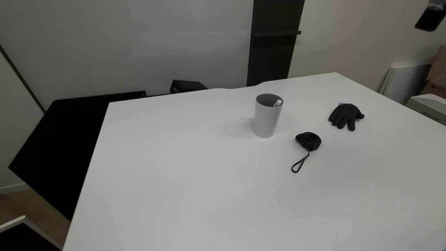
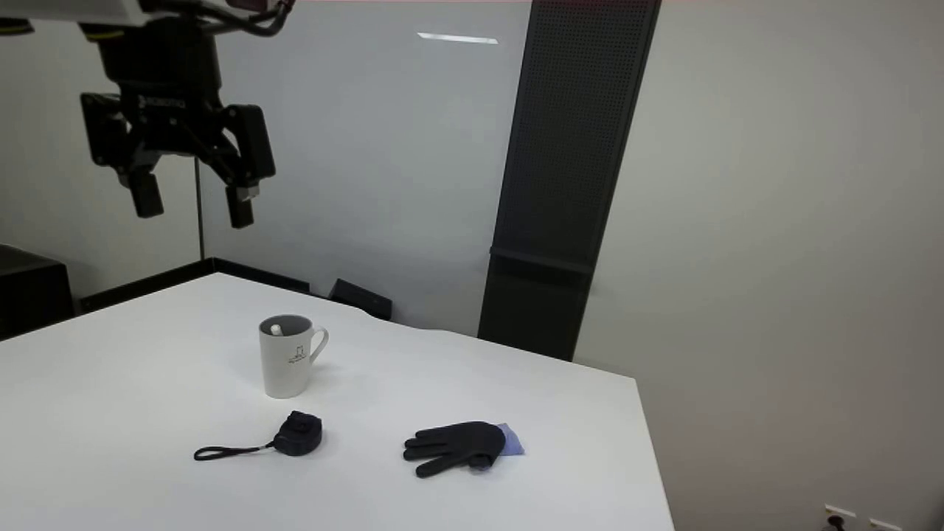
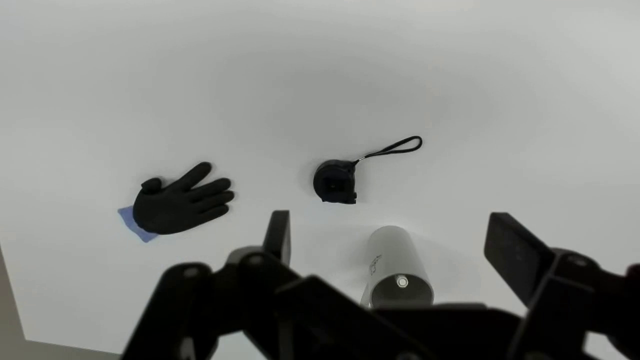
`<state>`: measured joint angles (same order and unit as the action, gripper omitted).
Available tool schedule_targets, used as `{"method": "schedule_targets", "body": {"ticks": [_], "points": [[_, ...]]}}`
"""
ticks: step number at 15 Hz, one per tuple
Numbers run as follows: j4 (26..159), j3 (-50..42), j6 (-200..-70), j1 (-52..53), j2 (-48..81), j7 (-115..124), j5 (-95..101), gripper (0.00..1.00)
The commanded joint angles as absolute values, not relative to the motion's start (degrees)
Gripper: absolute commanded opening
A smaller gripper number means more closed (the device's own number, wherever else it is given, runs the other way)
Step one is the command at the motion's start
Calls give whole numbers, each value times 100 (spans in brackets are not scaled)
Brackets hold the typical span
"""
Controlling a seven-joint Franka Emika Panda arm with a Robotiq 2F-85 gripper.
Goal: Take the black marker out of the mug and place it on the table
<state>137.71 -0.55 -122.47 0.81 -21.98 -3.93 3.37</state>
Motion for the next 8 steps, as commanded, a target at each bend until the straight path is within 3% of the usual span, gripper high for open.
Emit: {"method": "schedule_targets", "body": {"ticks": [1, 8], "points": [[13023, -82, -12369, 35, -1487, -638, 504, 100], [12116, -193, -12918, 99, -429, -1654, 198, 100]]}}
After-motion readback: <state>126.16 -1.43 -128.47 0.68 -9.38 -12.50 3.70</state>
